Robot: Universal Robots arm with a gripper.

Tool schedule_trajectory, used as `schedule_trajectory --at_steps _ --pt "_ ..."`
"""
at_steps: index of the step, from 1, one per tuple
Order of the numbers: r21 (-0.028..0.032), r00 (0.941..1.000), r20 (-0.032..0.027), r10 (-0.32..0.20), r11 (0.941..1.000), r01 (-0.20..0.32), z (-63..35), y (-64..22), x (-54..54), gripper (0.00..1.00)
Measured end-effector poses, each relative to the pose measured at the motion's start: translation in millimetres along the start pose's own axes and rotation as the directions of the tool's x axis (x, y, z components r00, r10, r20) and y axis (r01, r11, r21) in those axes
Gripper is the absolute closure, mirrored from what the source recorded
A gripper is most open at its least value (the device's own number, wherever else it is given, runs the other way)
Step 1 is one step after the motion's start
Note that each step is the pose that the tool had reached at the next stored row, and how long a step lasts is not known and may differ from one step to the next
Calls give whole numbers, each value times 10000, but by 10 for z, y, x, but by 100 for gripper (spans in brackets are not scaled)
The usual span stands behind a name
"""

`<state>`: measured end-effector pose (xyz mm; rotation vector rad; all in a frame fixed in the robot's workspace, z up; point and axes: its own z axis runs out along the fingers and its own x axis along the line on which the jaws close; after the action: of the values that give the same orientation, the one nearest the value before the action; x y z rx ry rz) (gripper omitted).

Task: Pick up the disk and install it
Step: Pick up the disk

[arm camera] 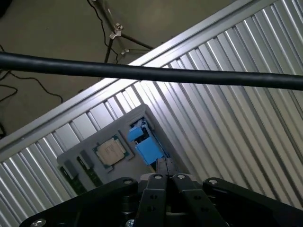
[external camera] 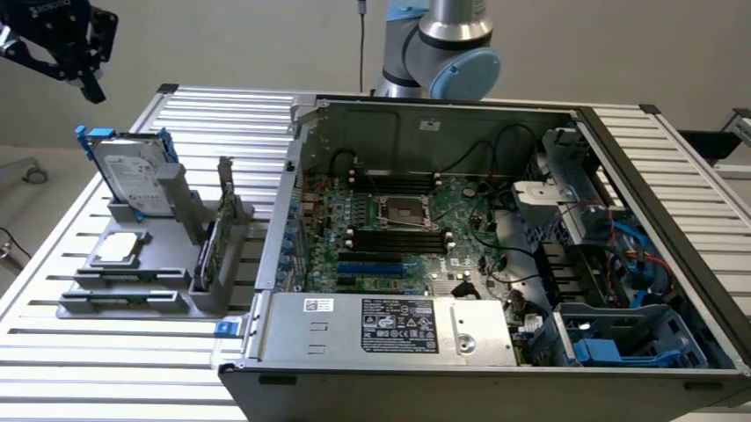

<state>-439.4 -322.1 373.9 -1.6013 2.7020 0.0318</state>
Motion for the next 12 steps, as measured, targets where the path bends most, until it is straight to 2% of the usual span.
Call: schedule_trajectory --at_steps 3,6,9,12 --pt "-5 9985 -9 -544 9985 544 2 0 0 89" --pt "-12 9941 -18 -1082 9941 1082 5 0 0 89" --pt "-19 9866 -27 -1632 9866 1631 7 1 0 89" --pt "-27 9762 -35 -2167 9762 2167 10 0 0 89"
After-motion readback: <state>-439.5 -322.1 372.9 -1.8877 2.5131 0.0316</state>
